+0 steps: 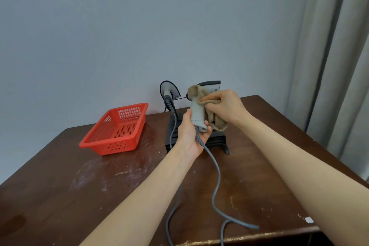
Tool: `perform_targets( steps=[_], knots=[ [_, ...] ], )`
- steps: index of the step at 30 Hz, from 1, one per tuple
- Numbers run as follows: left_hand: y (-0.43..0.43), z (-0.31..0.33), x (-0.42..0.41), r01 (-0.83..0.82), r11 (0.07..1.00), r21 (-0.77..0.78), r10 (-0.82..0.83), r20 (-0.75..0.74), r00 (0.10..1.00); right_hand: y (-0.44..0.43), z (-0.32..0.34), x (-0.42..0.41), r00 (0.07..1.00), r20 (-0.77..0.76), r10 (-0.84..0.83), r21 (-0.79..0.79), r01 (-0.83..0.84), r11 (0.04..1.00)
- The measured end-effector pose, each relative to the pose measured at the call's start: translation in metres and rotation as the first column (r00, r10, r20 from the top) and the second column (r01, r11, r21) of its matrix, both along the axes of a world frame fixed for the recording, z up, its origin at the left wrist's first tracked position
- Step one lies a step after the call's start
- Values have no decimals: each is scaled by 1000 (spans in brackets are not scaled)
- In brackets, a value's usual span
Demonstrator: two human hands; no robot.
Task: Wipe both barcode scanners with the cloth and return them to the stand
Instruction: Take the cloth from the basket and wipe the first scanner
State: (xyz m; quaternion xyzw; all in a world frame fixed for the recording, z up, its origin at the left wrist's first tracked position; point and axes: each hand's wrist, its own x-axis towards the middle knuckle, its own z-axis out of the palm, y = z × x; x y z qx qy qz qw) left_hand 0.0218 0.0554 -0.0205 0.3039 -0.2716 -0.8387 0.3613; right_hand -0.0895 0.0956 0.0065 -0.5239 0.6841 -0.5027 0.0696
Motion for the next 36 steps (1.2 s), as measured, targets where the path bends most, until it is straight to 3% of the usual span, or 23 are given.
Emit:
perform_targets(
  steps=[2,6,13,19,23,25,30,34,36],
  knots=[
    [-2,-2,0,15,1000,11,-14,-20,1000,0,-1,1,1000,2,10,12,-10,1000],
    [-7,-3,4,54,998,18,-52,-88,995,14,-1,14,957,59,284,98,-288,953],
    [-6,-9,0,71,991,112,-59,-102,993,-2,-6,-2,1000,-4,12,45,-11,999],
    [-9,-12,-1,56,994,89,-46,-108,993,7,-2,5,951,16,309,179,-306,935],
    [-6,-16,-4,50,991,123,-36,-116,993,-5,-5,-3,997,-18,72,51,-71,996],
    [-7,-18,-4,40,993,114,-27,-114,993,-7,-6,-3,999,-25,38,43,-37,998],
    [-9,-19,3,35,998,51,-31,-83,996,6,-3,6,939,-1,344,219,-336,916],
    [-3,-20,0,58,994,91,-48,-116,992,-4,-6,-2,995,-79,62,78,-55,995],
    [-5,-20,-1,57,994,92,-45,-131,990,-6,-8,0,995,-96,-4,46,8,999]
  ],
)
